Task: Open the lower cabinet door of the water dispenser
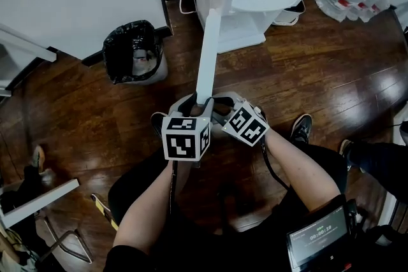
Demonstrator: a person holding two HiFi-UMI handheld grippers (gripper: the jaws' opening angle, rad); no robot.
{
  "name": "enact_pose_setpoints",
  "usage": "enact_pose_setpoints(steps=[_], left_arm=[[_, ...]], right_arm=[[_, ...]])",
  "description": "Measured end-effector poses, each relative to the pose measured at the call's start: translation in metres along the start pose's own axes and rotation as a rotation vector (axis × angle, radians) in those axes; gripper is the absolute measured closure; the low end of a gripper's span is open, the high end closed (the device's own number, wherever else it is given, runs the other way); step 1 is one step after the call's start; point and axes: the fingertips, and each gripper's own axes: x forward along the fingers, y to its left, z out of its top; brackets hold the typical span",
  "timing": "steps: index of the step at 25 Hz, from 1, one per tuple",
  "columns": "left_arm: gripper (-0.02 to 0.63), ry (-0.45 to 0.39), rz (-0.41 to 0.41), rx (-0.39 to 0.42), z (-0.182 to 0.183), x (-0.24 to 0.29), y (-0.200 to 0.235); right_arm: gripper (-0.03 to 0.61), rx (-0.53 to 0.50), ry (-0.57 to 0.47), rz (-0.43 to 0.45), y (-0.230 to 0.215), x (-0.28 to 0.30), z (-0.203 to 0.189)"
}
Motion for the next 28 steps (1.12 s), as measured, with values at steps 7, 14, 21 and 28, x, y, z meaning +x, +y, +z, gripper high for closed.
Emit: enact_pose_setpoints(steps=[7,14,21,28], left_arm=[[0.43,-0.014,0.022,-0.022,0.004,-0.007,0.021],[0.434,-0.01,0.029,-0.014,0.009,-0.012,0.04],[0.434,-0.032,0.076,-0.03,0.016,-0.017,0.062],[0.434,-0.055,0.128,-0.041,0.025,-0.02,0.083]], right_arm=[[0.477,0.015,-0.022,-0.001,0.004,0.015,0.014],[0.48,0.014,-0.037,0.0,0.008,0.029,0.026],[0.48,0.012,-0.057,-0.005,0.012,0.045,0.041],[0.482,0.004,-0.072,-0.012,0.012,0.059,0.056]])
